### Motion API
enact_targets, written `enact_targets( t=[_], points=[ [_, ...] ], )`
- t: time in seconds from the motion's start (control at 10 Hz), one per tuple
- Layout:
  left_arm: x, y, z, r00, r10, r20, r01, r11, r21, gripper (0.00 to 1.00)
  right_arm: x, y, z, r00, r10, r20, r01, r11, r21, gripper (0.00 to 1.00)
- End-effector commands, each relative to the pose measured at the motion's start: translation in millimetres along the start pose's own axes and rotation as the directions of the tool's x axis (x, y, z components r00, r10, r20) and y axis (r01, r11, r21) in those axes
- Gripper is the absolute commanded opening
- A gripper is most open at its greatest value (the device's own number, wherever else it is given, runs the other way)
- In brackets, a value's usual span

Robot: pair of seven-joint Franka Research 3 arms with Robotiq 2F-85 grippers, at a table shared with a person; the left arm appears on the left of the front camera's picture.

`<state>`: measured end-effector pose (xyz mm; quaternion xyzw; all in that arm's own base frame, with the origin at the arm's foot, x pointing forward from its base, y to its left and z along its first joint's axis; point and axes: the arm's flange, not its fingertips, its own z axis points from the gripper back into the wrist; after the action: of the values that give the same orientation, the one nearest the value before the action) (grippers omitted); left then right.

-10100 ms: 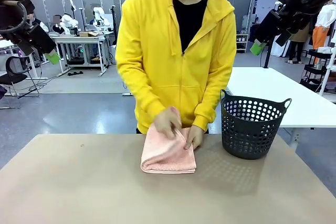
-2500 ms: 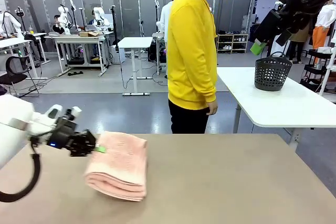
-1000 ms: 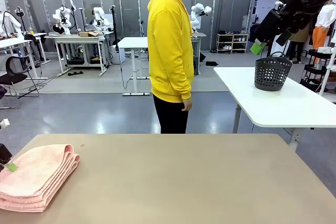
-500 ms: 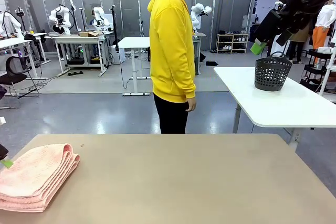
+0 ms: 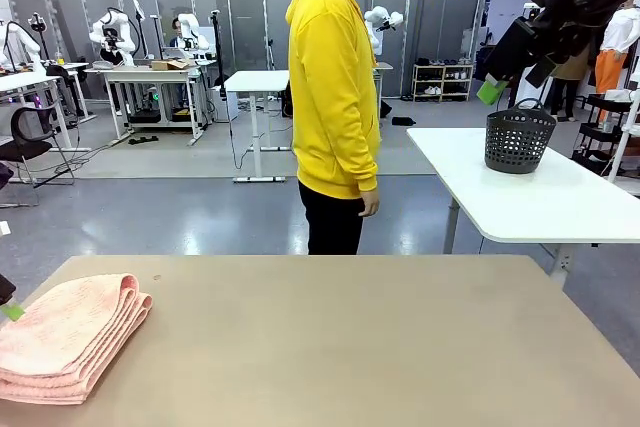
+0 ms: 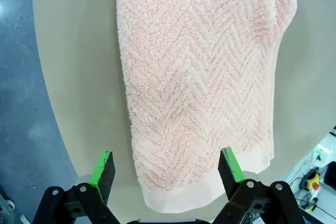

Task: Fold the towel.
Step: Pick up the 100 cm Hotel Towel and place it on the left side of the table.

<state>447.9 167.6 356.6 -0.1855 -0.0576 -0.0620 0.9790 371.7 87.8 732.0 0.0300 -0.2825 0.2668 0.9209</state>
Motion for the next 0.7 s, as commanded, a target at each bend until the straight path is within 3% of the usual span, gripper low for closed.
enact_targets(
  t=[0.0,0.6],
  points=[
    [3.1,5.8,-2.5,1.0,-0.002,-0.006,0.002,1.0,0.0,1.0,-0.2,-0.1,1.0,1.0,0.0,-0.006,0.0,1.0,0.0,1.0],
    [3.1,5.8,-2.5,1.0,-0.002,-0.006,0.002,1.0,0.0,1.0,-0.2,-0.1,1.0,1.0,0.0,-0.006,0.0,1.0,0.0,1.0]
  ],
)
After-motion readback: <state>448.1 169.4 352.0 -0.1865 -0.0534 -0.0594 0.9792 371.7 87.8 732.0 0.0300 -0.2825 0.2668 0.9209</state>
